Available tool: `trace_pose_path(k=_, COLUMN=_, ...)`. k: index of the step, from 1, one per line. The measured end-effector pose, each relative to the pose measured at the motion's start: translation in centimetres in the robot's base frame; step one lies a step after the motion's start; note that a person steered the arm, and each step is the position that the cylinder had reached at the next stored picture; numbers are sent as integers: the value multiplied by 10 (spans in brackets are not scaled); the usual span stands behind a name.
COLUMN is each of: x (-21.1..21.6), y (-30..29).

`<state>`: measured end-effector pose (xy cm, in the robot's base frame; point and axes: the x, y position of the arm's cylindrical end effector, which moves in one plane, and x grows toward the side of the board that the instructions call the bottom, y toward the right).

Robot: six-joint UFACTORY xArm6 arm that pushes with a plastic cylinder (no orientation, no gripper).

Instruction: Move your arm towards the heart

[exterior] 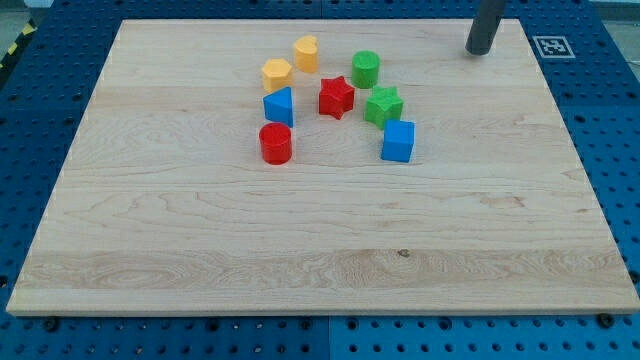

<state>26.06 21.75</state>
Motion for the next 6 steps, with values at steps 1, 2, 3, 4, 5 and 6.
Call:
trace_pose_path(k=1, x=-1, y=-34)
trace_pose_path(k=2, x=-5, y=-102)
trace_pose_path(k=3, x=-5, y=-110)
trace_pose_path(k=4, x=-4, y=-137)
trace_pose_path(k=5, x=-4, y=-181)
trace_pose_path(k=6, x=4, y=-186)
